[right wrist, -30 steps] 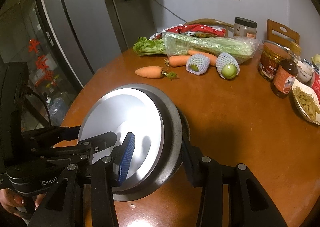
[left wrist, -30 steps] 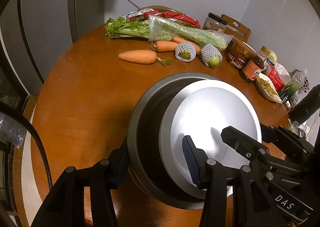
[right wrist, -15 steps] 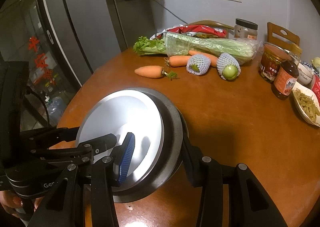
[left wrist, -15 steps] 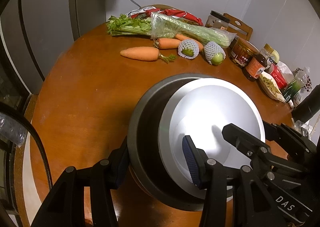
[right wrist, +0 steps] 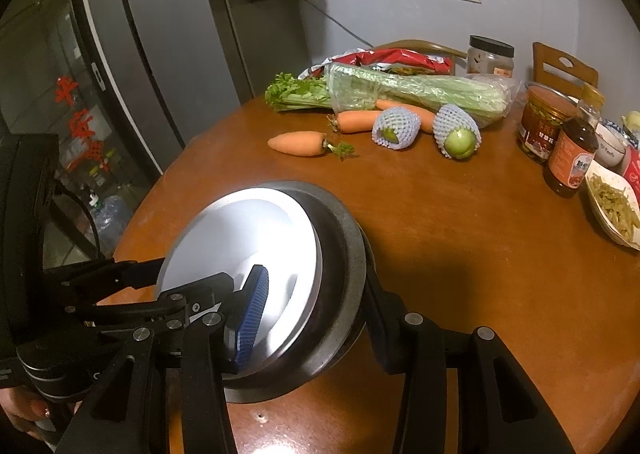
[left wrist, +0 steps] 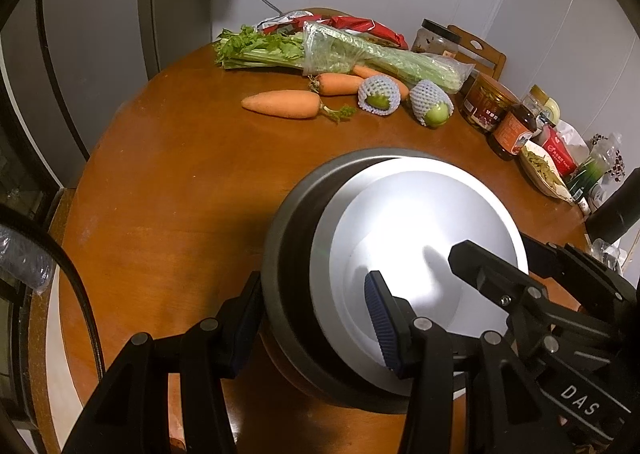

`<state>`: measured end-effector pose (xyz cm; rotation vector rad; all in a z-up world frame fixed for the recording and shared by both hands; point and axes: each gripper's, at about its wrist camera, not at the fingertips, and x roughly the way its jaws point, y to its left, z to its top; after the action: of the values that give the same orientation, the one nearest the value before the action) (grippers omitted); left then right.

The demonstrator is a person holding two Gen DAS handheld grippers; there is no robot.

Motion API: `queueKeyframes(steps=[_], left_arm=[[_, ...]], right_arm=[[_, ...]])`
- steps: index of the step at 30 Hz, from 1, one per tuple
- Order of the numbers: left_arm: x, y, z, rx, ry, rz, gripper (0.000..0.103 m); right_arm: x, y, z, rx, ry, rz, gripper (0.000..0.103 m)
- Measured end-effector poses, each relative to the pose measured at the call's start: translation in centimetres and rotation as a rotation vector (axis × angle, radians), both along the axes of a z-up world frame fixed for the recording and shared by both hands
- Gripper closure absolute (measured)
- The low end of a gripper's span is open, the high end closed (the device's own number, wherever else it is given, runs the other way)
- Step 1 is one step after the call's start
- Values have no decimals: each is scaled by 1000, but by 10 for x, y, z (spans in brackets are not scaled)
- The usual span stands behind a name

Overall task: Organize plates and bowls
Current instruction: 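Lift the steel bowl with the left gripper and carry it over the grey tray stack, then lower the steel bowl onto the grey tray and open the left gripper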

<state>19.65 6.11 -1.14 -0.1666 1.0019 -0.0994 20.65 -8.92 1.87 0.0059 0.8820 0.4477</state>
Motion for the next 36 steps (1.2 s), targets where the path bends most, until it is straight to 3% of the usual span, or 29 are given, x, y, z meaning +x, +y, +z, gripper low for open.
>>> queueKeyframes(steps=[20,31,36], left_arm=[[-5,3,7,19,-25,-2,52],[-25,3,37,66,-133,16,45],[-38,0,47,74,-163,16,42]], right_arm=[[-5,-4,7,-42,-24,-30,49],[-20,-11,22,-47,-71,-35,49],[-30,-14,30,-51,-95,-46,41]])
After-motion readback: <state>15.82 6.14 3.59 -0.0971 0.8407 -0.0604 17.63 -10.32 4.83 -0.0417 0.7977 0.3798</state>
